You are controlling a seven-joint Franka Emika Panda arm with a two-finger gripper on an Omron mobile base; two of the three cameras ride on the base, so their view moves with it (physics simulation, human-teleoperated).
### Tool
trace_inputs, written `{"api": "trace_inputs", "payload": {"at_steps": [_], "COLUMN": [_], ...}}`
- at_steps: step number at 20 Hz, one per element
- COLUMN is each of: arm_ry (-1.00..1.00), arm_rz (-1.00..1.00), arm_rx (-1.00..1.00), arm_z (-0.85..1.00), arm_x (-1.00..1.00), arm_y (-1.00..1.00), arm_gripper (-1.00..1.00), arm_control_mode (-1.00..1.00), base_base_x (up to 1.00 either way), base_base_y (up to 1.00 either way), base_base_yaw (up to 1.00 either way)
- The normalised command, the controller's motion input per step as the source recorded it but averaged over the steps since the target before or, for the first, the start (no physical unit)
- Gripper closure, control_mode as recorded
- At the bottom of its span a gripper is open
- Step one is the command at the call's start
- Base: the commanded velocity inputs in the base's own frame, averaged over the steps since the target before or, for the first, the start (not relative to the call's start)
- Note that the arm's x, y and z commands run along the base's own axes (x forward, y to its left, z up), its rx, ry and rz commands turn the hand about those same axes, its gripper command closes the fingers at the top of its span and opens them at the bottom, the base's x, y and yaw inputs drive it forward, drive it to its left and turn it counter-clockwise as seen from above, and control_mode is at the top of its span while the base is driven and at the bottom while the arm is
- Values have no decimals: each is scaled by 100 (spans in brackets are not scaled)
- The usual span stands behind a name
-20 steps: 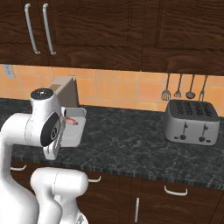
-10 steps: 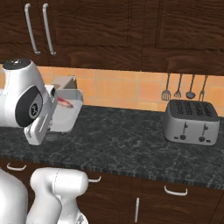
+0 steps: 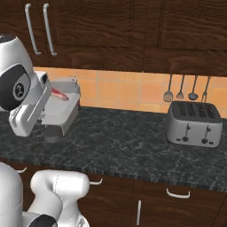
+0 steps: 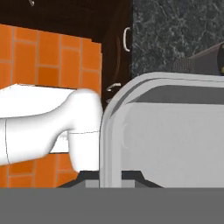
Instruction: Take the meat container that has the steak and place it on the second highest rack of the freezer. Then take the vegetable container that has the potato and mushroom and place it on the highest rack of the freezer.
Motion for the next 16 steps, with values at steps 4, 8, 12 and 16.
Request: {"api": "trace_inputs", "payload": {"at_steps": [4, 8, 12, 16], "arm_ry": [-1, 0, 0, 0], "arm_rz": [1, 0, 0, 0], "arm_rx": [0, 0, 0, 0], "arm_z": [-3, -1, 0, 0], "arm_x": [-39, -9, 0, 0], "arm_y": [7, 0, 0, 0], "arm_gripper": [100, 100, 100, 100], "arm_control_mode": [-100, 100, 100, 100], "base_base_x": [0, -39, -57, -15], "base_base_y": [0, -9, -42, -61], "base_base_yaw": [0, -3, -40, -61]}}
